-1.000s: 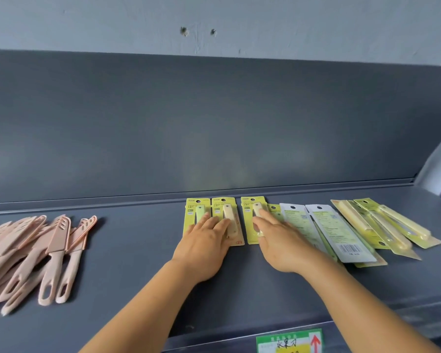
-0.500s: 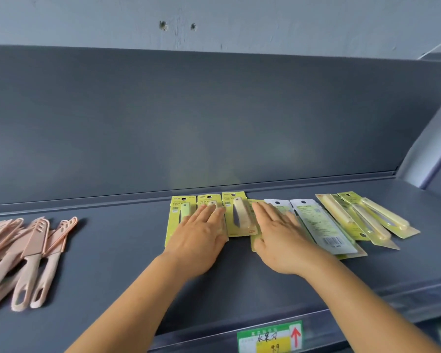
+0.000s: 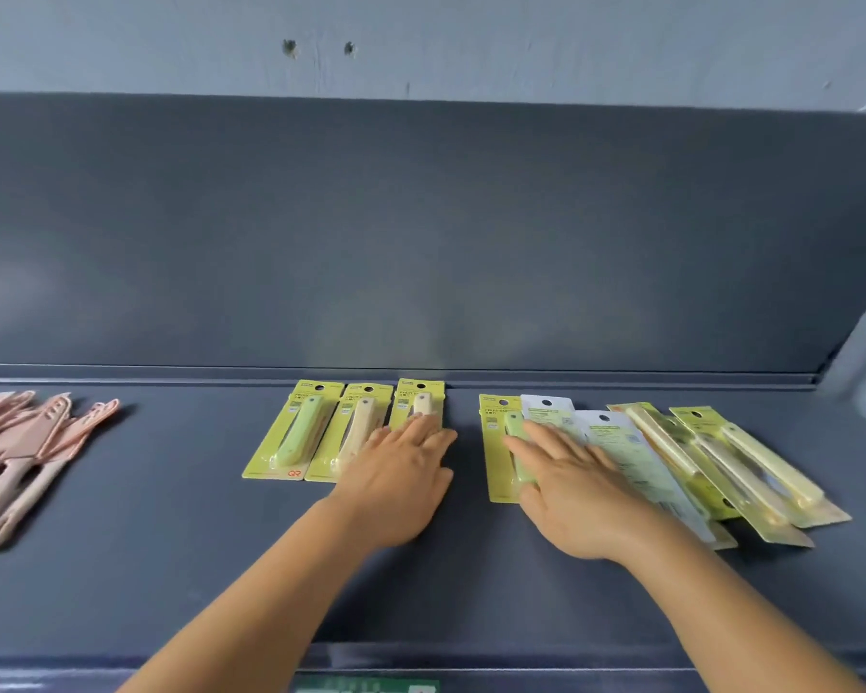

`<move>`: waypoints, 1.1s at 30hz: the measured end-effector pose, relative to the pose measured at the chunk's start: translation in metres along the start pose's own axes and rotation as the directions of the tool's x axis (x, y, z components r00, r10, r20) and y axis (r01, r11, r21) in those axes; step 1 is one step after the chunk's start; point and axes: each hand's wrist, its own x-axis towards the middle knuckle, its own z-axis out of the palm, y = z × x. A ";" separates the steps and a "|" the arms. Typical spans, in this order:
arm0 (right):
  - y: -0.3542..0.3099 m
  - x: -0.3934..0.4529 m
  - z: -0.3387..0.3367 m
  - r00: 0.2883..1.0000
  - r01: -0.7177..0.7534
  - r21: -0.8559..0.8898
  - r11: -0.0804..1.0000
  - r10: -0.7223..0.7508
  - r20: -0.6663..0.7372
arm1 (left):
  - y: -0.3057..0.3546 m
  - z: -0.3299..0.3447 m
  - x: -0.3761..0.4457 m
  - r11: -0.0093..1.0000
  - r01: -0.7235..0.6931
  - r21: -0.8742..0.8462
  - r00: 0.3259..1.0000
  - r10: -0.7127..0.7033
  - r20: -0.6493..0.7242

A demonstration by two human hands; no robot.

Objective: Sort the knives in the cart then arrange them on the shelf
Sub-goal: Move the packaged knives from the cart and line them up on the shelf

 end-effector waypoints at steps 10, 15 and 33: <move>0.024 0.006 -0.012 0.998 0.050 0.171 0.984 -0.057 0.031 | 0.049 0.013 0.017 0.999 0.006 0.032 0.995 -0.009 0.096; 0.028 -0.002 -0.019 0.999 -0.031 0.124 0.992 0.029 0.016 | 0.043 0.000 0.015 0.987 0.056 0.148 0.991 -0.073 0.113; 0.006 0.013 -0.031 0.891 -0.195 0.297 0.935 0.295 -0.345 | 0.025 0.005 0.031 0.999 -0.039 0.037 0.996 0.036 0.083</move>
